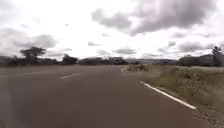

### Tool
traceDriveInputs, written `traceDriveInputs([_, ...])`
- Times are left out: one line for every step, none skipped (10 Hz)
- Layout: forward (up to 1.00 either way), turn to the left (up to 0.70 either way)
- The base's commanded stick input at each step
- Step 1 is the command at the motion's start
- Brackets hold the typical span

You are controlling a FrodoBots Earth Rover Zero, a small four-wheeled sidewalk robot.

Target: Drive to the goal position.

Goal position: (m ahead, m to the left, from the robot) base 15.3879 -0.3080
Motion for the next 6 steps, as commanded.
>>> traceDriveInputs([0.69, 0.00])
traceDriveInputs([0.69, 0.00])
traceDriveInputs([0.69, 0.00])
traceDriveInputs([0.69, 0.00])
traceDriveInputs([0.69, 0.00])
traceDriveInputs([0.69, 0.00])
